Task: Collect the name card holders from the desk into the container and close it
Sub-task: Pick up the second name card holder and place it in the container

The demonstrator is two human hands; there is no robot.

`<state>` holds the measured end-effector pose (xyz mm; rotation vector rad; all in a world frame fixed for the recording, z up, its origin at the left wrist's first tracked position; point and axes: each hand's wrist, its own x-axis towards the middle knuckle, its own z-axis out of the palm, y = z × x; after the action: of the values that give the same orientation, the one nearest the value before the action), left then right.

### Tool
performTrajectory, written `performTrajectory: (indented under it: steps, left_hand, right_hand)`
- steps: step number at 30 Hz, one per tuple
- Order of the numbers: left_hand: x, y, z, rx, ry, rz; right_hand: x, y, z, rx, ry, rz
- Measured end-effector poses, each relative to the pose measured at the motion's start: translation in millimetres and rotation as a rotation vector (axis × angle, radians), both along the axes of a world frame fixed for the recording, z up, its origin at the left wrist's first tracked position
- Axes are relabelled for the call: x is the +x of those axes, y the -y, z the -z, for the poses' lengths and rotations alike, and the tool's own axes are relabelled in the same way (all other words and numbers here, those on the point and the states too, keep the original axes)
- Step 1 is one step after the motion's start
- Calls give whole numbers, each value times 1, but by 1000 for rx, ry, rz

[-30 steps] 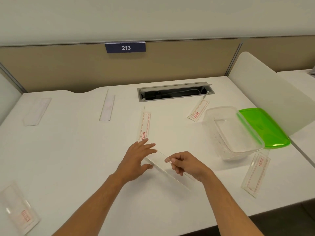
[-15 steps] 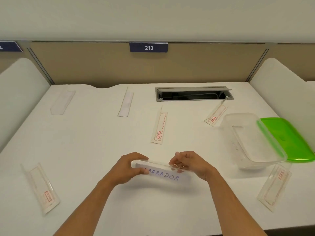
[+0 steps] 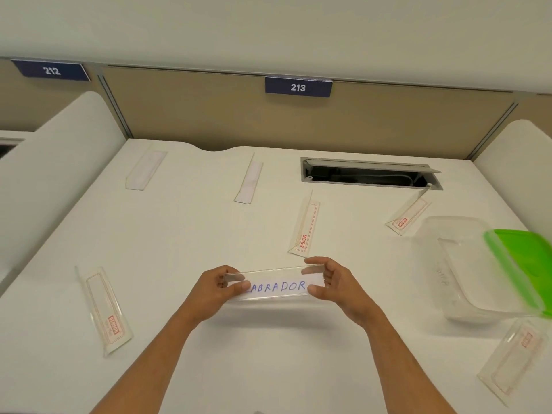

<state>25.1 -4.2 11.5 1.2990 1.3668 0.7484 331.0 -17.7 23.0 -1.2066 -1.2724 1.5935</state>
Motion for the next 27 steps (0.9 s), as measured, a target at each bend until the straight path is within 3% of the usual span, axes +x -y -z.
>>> performTrajectory:
  steps: [14,27]
  left_hand:
    - [-15,5,5,-35,143,-70]
    - [1,9,21,4,109,-317]
  right_hand:
    - [-24,0,17,14,45,62]
    - [-29,13,22,-33,85,74]
